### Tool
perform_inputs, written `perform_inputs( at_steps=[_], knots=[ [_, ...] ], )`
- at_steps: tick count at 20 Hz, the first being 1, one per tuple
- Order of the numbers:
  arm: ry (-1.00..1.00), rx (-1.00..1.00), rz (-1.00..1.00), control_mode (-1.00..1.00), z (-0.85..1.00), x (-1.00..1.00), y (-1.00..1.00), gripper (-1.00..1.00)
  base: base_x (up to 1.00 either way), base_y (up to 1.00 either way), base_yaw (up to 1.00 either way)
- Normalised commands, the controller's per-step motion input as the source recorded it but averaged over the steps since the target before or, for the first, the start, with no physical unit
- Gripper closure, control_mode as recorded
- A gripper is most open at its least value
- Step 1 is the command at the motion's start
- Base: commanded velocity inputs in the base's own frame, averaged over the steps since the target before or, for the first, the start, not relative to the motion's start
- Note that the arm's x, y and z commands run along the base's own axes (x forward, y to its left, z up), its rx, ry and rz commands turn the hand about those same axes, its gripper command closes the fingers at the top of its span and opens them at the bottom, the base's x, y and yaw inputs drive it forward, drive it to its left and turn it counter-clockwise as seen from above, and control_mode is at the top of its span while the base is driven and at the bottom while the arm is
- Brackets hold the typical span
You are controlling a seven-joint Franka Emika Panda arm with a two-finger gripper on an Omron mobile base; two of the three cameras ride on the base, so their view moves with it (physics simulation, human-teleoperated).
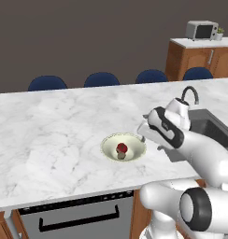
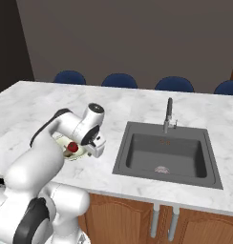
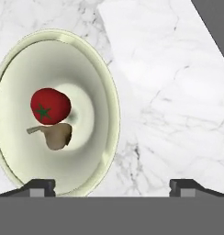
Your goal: Dump the tomato and garlic from the bowl so the bowl can be washed. Place the bowl in the sink after clearing the leftovers.
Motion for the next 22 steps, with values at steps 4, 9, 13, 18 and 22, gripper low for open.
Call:
perform_inputs(
  at_steps=[4, 9, 13, 18, 22],
  knots=[
    [0.12, 0.00, -0.01, -1.00, -0.35, 0.36, 0.10, -1.00, 0.00, 0.00, 0.00],
    [0.08, 0.00, 0.00, -1.00, -0.38, 0.12, 0.07, -1.00, 0.00, 0.00, 0.00],
    [0.03, 0.00, 0.00, -1.00, -0.47, 0.00, 0.06, -1.00, 0.00, 0.00, 0.00],
    [0.00, 0.00, 0.00, -1.00, -0.28, 0.00, 0.15, -1.00, 0.00, 0.00, 0.00],
    [0.00, 0.00, 0.00, -1.00, -0.18, 0.12, 0.26, -1.00, 0.00, 0.00, 0.00]
  ],
)
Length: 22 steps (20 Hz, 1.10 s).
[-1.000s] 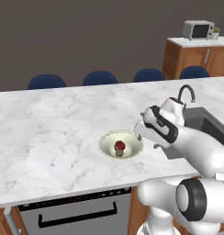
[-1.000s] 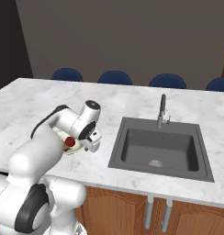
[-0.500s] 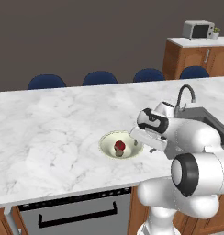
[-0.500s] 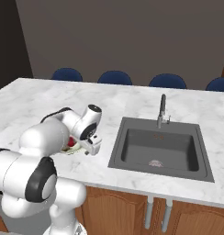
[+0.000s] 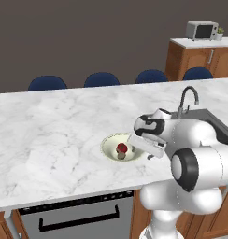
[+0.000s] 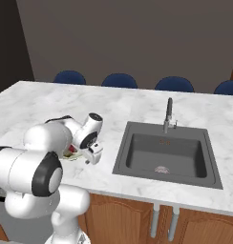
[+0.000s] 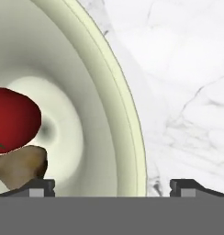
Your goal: Dump the tomato and garlic from the bowl so the bowl can be washed. Place the bowl in the sink after clearing the leftovers.
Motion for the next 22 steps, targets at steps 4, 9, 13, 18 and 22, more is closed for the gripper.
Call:
perform_inputs(
  at_steps=[4, 9, 13, 18, 22],
  knots=[
    [-0.01, 0.00, 0.00, -1.00, -0.16, 0.22, 0.19, -1.00, 0.00, 0.00, 0.00],
    [-0.02, 0.00, 0.00, -1.00, -0.05, 0.11, 0.03, 1.00, 0.00, 0.00, 0.00],
    [0.00, 0.00, 0.00, -1.00, 0.00, 0.00, 0.00, 1.00, 0.00, 0.00, 0.00],
    [0.00, 0.00, 0.00, -1.00, 0.00, 0.00, 0.00, 1.00, 0.00, 0.00, 0.00],
    [-0.03, 0.00, 0.00, -1.00, 0.00, -0.03, 0.00, 1.00, 0.00, 0.00, 0.00]
  ],
)
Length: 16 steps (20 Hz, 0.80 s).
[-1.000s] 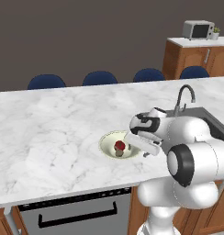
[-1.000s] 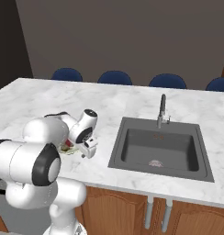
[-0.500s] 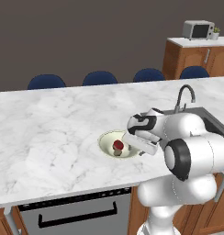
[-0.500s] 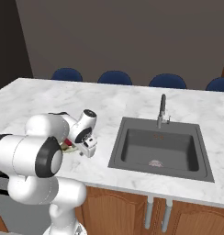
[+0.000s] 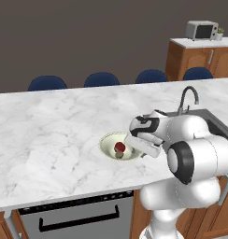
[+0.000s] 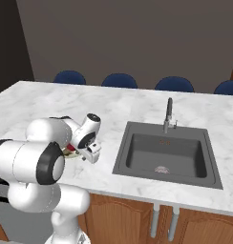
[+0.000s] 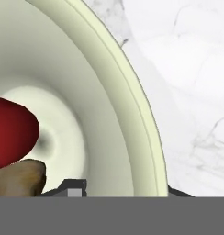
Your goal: Dump the tomato and garlic from the bowl so the bowl can be washed. Place the bowl in the sink after clearing the leftovers.
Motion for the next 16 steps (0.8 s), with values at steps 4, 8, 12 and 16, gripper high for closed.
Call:
perform_inputs(
  at_steps=[4, 8, 12, 16],
  knots=[
    [-0.13, 0.00, 0.00, -1.00, 0.09, -0.19, 0.02, 1.00, 0.00, 0.00, 0.00],
    [-0.12, -0.01, -0.05, -1.00, 0.36, -0.47, 0.00, 1.00, 0.00, 0.00, 0.00],
    [-0.04, -0.03, -0.11, -1.00, 0.55, -0.28, 0.00, 1.00, 0.00, 0.00, 0.00],
    [0.00, -0.08, -0.12, -1.00, 0.54, -0.08, 0.00, 1.00, 0.00, 0.00, 0.00]
  ],
)
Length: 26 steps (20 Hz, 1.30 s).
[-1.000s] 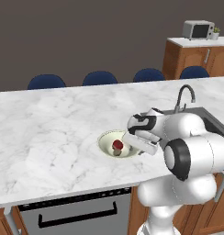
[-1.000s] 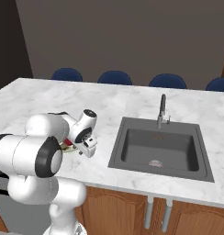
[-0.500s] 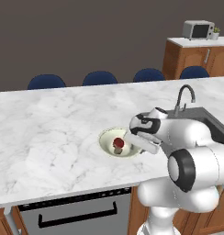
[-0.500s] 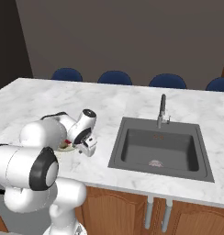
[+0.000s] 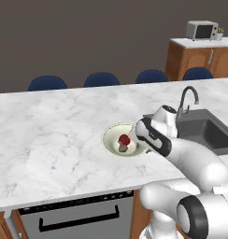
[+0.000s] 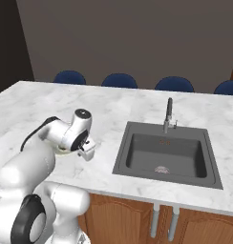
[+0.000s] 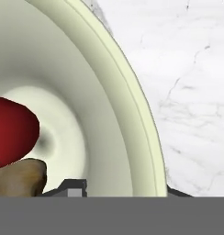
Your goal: Dump the tomato and garlic from the bowl so the bowl can be washed. Place the bowl in the sink after clearing the leftovers.
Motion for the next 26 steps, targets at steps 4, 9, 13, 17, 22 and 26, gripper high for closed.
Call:
perform_inputs(
  at_steps=[4, 9, 13, 17, 22, 26],
  knots=[
    [0.01, -0.12, -0.19, -1.00, 0.31, -0.06, 0.00, 1.00, 0.00, 0.00, 0.00],
    [0.10, -0.14, -0.13, -1.00, 0.22, -0.05, 0.00, 1.00, 0.00, 0.00, 0.00],
    [0.14, -0.17, -0.17, -1.00, 0.19, -0.14, 0.00, 1.00, 0.00, 0.00, 0.00],
    [0.11, -0.20, -0.15, -1.00, 0.26, -0.10, 0.00, 1.00, 0.00, 0.00, 0.00],
    [0.09, -0.28, -0.11, -1.00, 0.13, -0.11, 0.00, 1.00, 0.00, 0.00, 0.00],
    [0.08, -0.23, -0.04, -1.00, -0.03, 0.05, 0.00, 1.00, 0.00, 0.00, 0.00]
  ],
)
